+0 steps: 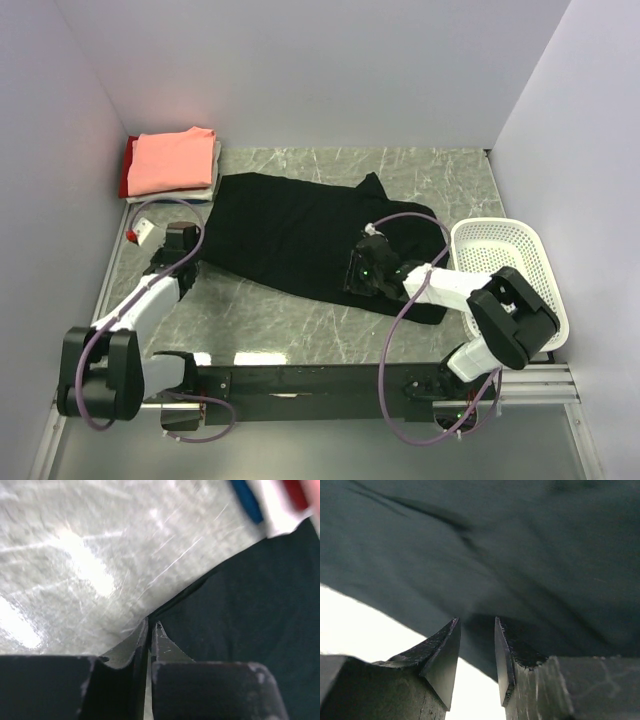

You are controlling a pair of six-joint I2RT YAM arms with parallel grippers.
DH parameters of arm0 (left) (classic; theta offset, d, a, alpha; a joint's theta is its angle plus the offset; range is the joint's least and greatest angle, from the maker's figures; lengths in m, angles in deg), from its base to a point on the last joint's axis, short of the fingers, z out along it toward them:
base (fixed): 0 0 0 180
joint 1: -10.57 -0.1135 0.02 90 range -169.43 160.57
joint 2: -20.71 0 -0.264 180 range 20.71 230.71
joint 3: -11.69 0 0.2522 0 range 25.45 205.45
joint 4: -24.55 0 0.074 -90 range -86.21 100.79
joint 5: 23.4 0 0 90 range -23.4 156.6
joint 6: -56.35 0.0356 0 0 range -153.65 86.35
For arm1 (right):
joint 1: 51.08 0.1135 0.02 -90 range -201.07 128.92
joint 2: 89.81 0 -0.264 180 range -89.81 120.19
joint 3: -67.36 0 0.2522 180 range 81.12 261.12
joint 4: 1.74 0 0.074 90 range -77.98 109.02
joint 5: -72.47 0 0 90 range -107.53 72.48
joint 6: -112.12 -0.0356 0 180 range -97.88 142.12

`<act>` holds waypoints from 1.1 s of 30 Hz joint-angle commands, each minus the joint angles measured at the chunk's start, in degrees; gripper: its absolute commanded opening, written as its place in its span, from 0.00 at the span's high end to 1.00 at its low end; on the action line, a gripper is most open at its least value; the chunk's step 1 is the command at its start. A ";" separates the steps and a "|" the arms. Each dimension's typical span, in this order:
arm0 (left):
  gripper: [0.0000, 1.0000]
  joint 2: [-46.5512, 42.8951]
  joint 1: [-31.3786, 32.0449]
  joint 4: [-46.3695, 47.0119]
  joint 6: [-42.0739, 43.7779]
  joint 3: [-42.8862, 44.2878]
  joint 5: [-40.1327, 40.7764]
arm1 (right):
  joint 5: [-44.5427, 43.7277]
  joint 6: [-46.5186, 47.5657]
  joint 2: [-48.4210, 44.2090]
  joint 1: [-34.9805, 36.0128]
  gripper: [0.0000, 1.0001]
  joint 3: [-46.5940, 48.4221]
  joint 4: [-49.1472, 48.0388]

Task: Fold and stack the t-shirts
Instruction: Fold the tshirt

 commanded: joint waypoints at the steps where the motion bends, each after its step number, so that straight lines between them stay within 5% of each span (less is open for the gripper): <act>1: 0.89 -2.70 -1.09 1.12 2.13 0.55 3.67 | -0.50 -0.37 -3.25 -1.80 0.59 -2.64 -0.30; 5: 0.80 -2.44 -3.81 0.42 3.09 0.82 1.57 | 0.82 -0.19 -3.60 -3.30 0.59 -5.45 -0.30; 9: 0.45 -3.75 -6.36 -0.80 2.83 0.81 -0.29 | 1.70 0.16 -4.39 -3.39 0.59 -6.86 -0.47; 11: 0.46 -5.24 -6.36 -1.77 2.22 1.52 -0.81 | 1.97 0.42 -5.27 -3.30 0.59 -7.39 -0.30; 16: 0.65 -8.42 -6.10 1.82 3.88 1.69 -9.66 | 1.79 0.95 -9.75 -3.30 0.59 -6.70 1.81; 27: 0.99 13.72 4.62 8.33 1.61 11.00 -14.88 | -0.32 1.65 -7.13 -5.05 0.59 1.13 4.71; 33: 0.99 21.90 2.96 7.45 -3.14 11.37 -17.42 | 1.44 1.65 -3.70 -9.10 0.59 1.57 4.54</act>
